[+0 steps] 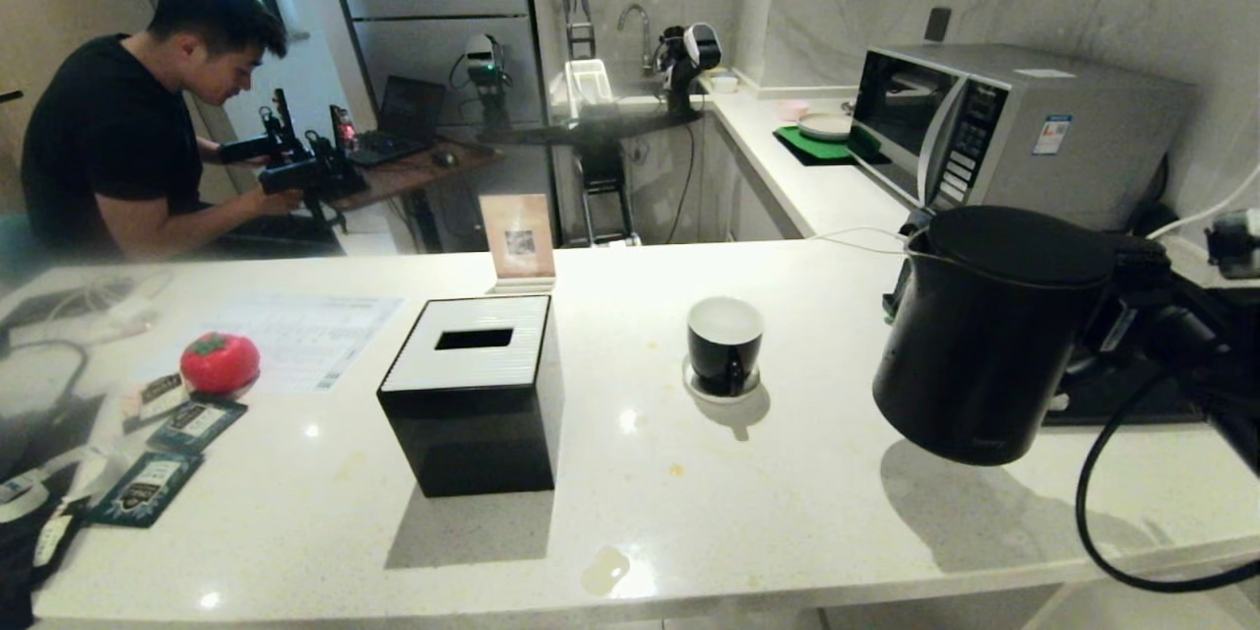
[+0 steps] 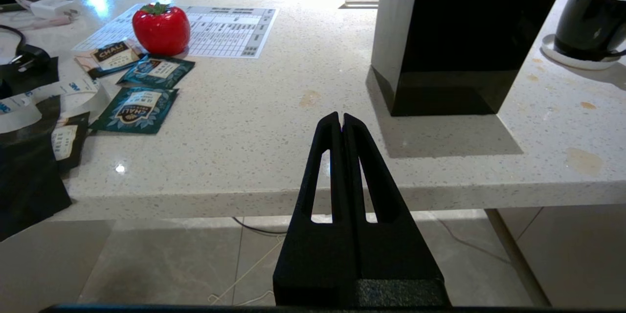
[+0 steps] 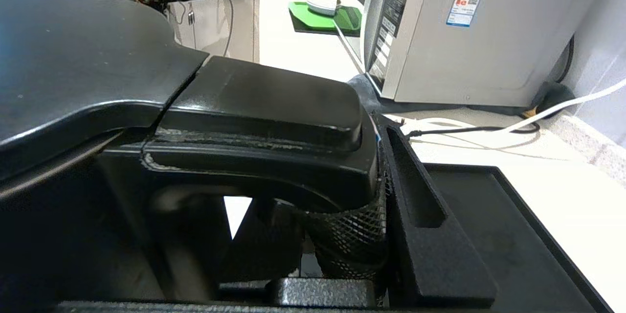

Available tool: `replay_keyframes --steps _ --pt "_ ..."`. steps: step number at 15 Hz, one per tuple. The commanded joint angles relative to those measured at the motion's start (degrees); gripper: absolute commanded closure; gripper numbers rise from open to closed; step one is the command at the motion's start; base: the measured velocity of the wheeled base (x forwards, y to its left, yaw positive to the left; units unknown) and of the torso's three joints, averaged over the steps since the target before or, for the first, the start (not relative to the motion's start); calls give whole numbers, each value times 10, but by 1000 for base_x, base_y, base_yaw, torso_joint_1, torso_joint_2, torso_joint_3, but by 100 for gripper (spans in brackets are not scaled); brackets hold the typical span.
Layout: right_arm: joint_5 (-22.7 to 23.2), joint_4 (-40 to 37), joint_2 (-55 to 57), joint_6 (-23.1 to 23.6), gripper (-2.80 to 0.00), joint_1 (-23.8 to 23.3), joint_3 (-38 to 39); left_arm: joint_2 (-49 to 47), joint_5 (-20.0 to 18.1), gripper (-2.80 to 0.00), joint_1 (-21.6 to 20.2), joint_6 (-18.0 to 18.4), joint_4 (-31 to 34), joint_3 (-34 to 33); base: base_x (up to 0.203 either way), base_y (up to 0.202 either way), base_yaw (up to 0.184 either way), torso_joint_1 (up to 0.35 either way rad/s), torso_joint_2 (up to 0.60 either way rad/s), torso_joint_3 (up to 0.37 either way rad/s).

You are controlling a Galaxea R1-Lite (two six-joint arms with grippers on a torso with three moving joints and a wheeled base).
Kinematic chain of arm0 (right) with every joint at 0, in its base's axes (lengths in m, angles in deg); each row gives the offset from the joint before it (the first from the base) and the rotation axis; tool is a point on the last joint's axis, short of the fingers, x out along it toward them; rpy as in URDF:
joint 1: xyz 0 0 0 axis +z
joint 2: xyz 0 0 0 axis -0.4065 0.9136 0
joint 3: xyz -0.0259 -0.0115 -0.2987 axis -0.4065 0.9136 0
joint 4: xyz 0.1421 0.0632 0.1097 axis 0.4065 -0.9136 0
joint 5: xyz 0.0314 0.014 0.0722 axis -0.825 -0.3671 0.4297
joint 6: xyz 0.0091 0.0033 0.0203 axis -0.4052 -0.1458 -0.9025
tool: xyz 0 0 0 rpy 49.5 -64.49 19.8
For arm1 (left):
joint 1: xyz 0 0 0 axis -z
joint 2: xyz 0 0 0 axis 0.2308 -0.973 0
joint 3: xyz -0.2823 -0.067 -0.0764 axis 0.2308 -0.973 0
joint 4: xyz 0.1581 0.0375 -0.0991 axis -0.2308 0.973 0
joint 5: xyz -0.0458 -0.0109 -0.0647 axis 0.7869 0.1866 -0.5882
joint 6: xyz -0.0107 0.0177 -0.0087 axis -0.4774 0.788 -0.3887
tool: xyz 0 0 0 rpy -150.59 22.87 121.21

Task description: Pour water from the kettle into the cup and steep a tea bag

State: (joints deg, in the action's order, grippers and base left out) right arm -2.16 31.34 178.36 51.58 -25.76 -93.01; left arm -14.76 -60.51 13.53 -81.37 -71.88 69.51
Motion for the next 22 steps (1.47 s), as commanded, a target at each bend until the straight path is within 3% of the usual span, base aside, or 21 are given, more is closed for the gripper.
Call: replay_keyframes --steps 1,22 --pt "-1 -3 11 5 0 5 -18 -1 0 0 0 0 0 0 0 0 0 0 0 0" --pt "2 -112 40 75 0 20 -125 -1 0 0 0 0 0 0 0 0 0 0 0 0"
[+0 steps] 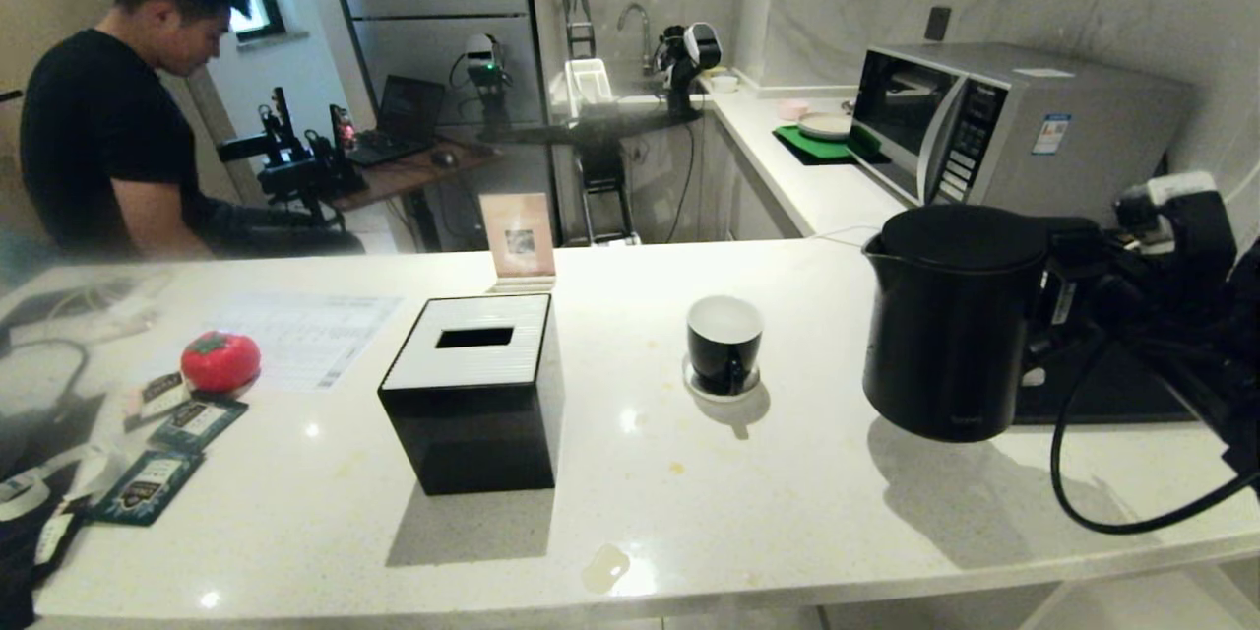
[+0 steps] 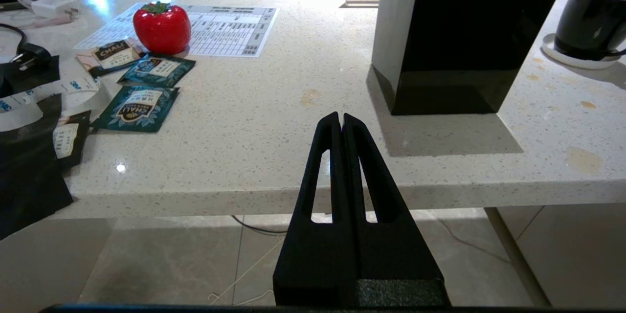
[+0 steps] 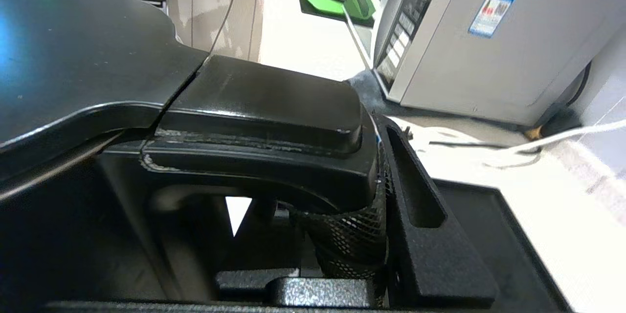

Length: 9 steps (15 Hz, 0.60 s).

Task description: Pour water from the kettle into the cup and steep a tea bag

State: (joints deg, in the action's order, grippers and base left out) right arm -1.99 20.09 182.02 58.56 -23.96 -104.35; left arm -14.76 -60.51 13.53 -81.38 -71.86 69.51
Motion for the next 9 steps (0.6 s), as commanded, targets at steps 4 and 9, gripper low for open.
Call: replay_keyframes --steps 4,9 --pt "0 -30 15 22 0 15 -47 -1 0 0 0 0 0 0 0 0 0 0 0 0" --pt "0 -95 27 55 0 33 -116 -1 0 0 0 0 0 0 0 0 0 0 0 0"
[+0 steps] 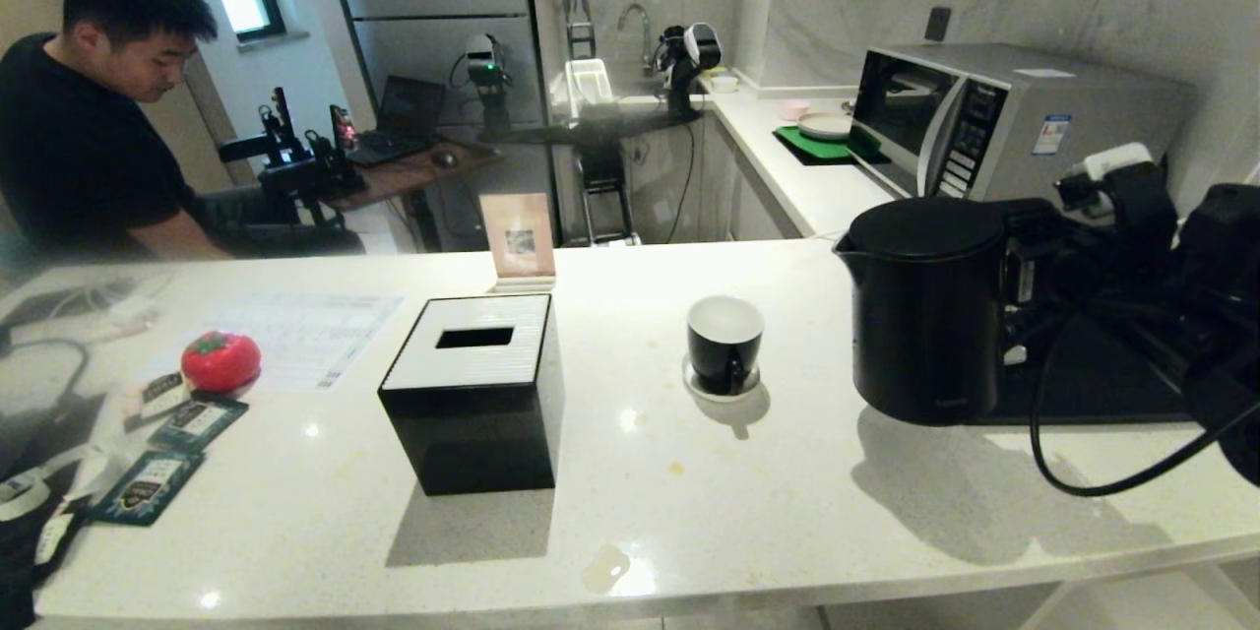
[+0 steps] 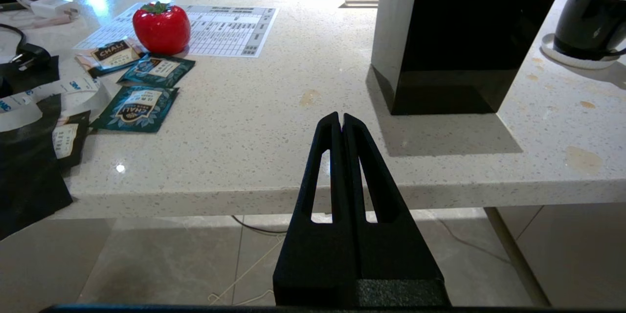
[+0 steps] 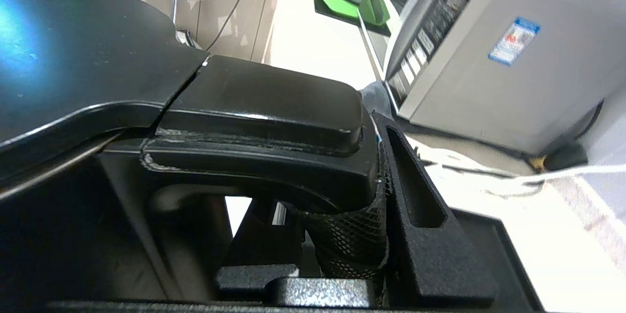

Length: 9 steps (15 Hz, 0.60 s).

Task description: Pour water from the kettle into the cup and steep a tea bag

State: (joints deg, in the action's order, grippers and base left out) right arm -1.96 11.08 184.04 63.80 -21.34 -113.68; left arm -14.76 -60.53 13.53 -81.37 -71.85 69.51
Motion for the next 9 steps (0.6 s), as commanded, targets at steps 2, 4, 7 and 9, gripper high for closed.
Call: replay_keyframes --steps 2,4,7,9 --pt "-2 -37 11 14 0 16 -44 -1 0 0 0 0 0 0 0 0 0 0 0 0" --pt "-3 -54 13 27 0 22 -57 -1 0 0 0 0 0 0 0 0 0 0 0 0" --pt "-3 -92 13 44 0 37 -83 -1 0 0 0 0 0 0 0 0 0 0 0 0" --pt "-4 -119 13 60 0 47 -99 -1 0 0 0 0 0 0 0 0 0 0 0 0"
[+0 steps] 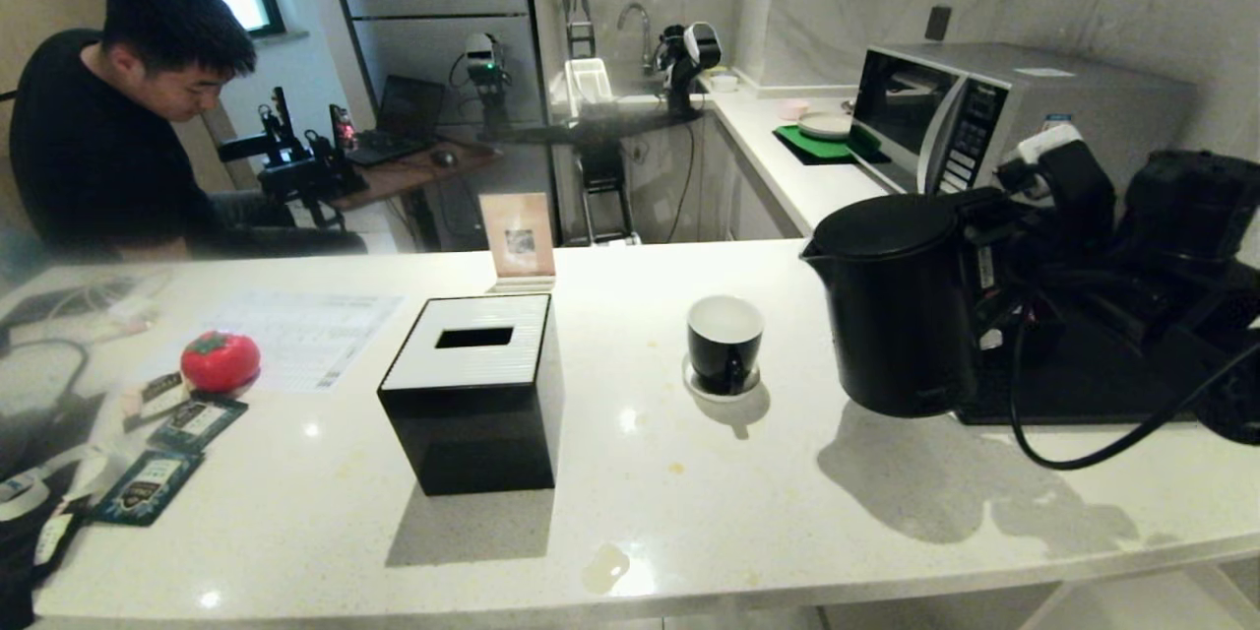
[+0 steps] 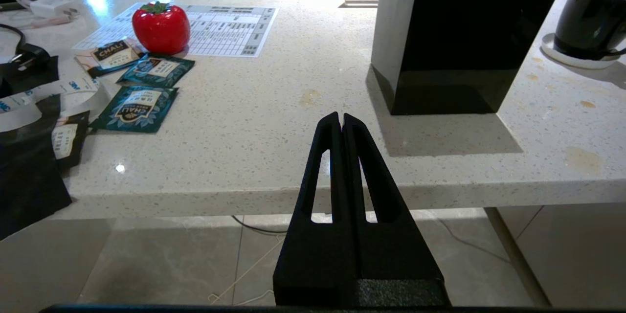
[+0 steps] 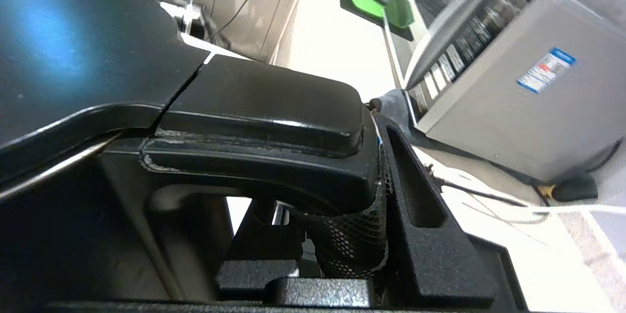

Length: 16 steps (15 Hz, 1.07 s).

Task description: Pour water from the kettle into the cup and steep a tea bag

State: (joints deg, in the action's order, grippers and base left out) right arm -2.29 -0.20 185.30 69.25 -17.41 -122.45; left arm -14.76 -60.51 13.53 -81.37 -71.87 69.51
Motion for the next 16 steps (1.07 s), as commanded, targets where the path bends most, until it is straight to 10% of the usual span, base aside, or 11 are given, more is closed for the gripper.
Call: replay_keyframes --steps 1,16 --pt "-2 -21 0 14 0 14 -18 -1 0 0 0 0 0 0 0 0 0 0 0 0" --pt "-48 -137 78 100 0 43 -158 -1 0 0 0 0 0 0 0 0 0 0 0 0"
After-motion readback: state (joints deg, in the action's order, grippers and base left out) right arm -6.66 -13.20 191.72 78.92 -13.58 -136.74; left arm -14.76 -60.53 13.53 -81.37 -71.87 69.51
